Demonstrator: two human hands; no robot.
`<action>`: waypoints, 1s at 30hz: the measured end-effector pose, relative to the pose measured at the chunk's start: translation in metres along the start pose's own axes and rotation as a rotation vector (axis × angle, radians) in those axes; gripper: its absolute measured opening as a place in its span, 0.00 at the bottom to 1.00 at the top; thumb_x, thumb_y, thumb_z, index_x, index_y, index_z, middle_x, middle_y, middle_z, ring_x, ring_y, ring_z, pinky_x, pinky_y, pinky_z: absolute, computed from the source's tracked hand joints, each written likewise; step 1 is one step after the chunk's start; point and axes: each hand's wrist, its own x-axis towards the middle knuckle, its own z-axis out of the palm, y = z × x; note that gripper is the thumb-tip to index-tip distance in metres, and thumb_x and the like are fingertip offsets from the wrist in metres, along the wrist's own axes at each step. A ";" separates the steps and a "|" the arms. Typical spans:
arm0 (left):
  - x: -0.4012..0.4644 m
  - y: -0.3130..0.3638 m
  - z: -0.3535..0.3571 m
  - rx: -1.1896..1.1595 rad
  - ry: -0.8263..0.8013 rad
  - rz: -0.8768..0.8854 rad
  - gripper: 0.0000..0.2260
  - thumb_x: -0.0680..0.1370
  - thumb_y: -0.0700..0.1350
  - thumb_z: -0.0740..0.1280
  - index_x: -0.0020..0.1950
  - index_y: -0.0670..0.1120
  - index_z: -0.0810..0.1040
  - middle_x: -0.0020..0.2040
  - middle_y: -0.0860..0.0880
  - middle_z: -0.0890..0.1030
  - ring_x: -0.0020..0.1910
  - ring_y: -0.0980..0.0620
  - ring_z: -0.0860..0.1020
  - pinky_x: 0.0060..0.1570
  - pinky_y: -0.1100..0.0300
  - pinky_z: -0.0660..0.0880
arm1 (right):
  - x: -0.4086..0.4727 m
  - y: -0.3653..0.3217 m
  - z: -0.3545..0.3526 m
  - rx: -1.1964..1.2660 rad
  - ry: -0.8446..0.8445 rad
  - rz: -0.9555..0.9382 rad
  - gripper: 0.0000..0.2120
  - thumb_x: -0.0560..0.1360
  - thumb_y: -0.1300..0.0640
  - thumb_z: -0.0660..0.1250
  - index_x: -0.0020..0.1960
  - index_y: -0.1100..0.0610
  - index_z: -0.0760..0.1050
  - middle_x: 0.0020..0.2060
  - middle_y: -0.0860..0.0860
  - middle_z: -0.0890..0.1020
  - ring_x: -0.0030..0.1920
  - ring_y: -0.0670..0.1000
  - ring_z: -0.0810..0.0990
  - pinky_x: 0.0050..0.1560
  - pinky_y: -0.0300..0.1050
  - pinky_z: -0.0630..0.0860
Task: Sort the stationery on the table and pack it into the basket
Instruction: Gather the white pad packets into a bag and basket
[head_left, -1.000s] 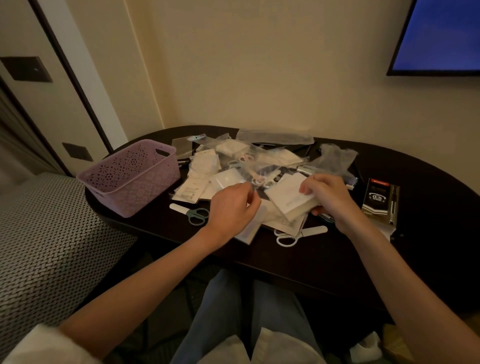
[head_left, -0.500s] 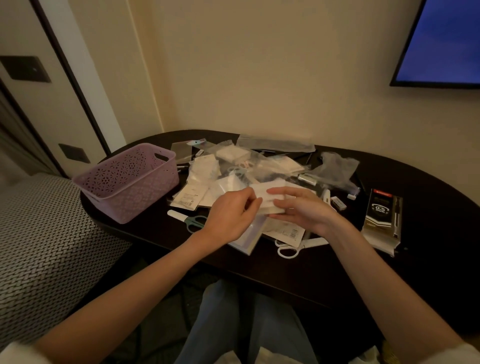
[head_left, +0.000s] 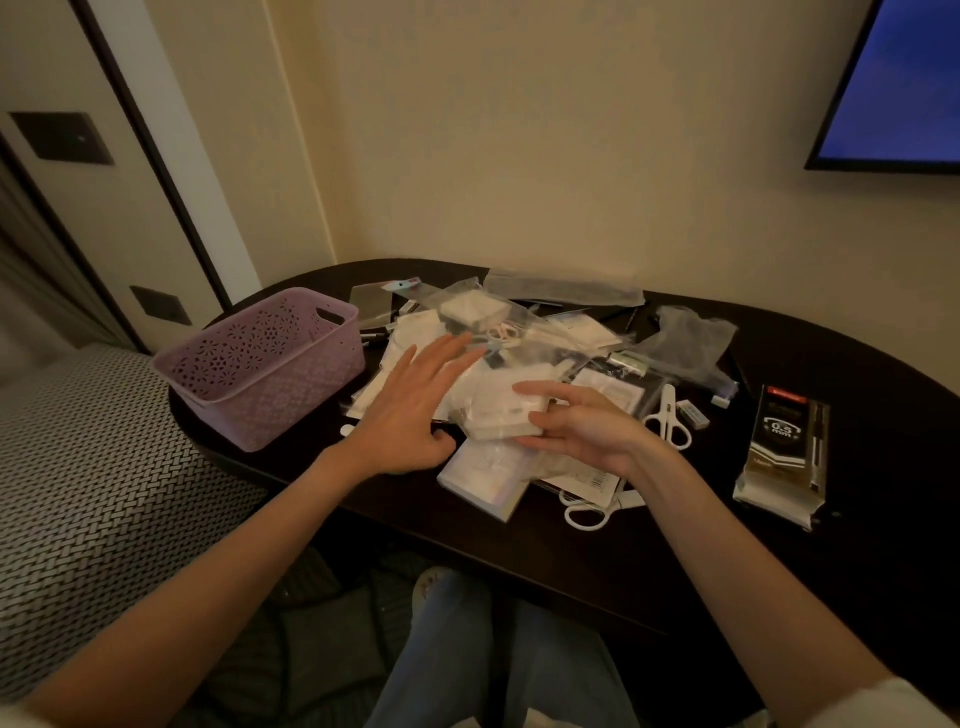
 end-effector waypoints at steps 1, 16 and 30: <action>0.000 -0.004 0.005 0.060 -0.044 0.014 0.46 0.67 0.43 0.69 0.79 0.55 0.48 0.80 0.53 0.47 0.78 0.53 0.44 0.75 0.49 0.41 | 0.003 0.001 0.001 0.020 0.007 -0.009 0.20 0.76 0.73 0.62 0.66 0.61 0.73 0.61 0.61 0.78 0.57 0.57 0.81 0.49 0.47 0.82; 0.005 -0.021 0.038 0.378 0.049 0.110 0.36 0.74 0.52 0.71 0.78 0.51 0.58 0.77 0.44 0.61 0.76 0.45 0.60 0.74 0.43 0.55 | -0.021 -0.005 -0.006 -0.400 0.060 0.052 0.14 0.78 0.71 0.59 0.59 0.62 0.77 0.56 0.58 0.82 0.50 0.53 0.84 0.47 0.43 0.81; 0.022 -0.014 0.030 0.476 0.083 0.200 0.16 0.73 0.49 0.73 0.55 0.40 0.81 0.49 0.42 0.83 0.50 0.42 0.82 0.51 0.49 0.78 | -0.070 -0.011 0.020 -0.634 0.257 -0.265 0.12 0.76 0.71 0.59 0.41 0.61 0.79 0.36 0.54 0.81 0.30 0.44 0.77 0.28 0.35 0.71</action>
